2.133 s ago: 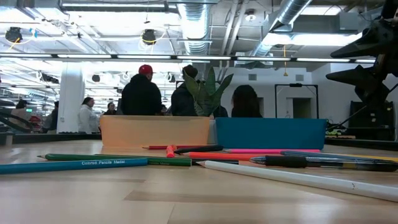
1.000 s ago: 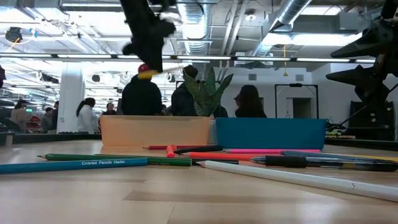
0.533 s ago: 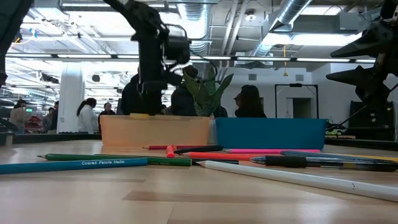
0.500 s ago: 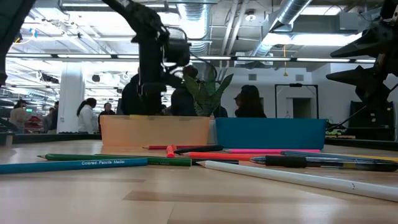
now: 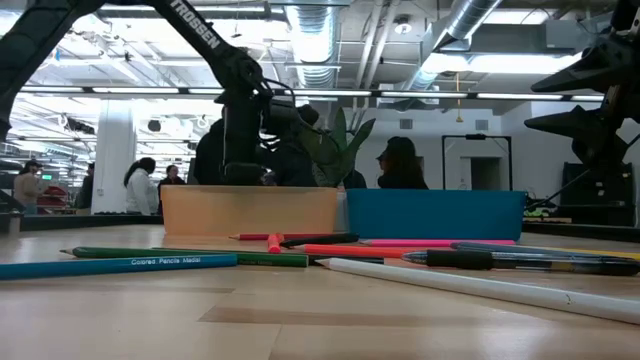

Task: Sort pens & pencils
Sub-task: Put the yellow pen into the orange bin

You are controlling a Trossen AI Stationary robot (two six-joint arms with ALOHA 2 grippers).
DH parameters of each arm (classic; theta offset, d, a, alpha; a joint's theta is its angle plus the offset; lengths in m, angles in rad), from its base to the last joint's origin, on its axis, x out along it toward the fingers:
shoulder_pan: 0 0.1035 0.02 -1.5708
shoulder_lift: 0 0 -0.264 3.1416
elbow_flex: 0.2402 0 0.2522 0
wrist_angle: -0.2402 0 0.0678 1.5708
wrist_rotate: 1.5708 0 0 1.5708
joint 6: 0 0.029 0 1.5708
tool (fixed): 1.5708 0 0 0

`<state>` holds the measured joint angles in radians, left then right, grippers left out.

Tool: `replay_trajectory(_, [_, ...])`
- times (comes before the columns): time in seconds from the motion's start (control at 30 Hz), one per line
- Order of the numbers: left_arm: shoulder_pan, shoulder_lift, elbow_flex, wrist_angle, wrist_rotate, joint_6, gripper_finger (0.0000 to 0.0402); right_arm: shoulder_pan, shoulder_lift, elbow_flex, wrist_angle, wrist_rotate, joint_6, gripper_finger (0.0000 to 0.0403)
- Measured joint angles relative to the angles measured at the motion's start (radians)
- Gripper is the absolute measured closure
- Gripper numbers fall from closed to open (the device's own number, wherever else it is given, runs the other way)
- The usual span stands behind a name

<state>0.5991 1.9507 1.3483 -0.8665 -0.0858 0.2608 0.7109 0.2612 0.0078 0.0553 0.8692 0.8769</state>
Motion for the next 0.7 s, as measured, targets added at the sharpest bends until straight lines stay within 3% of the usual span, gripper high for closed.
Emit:
replay_trajectory(0.47, [0.0,0.0,0.0,0.019,0.028,0.015,0.0364,0.0,0.0,0.0,0.0,0.0,0.014,0.0178])
replay_trajectory(0.7, [0.0,0.0,0.0,0.019,0.025,0.005,0.0341,0.0,0.0,0.0,0.0,0.0,0.014,0.0178])
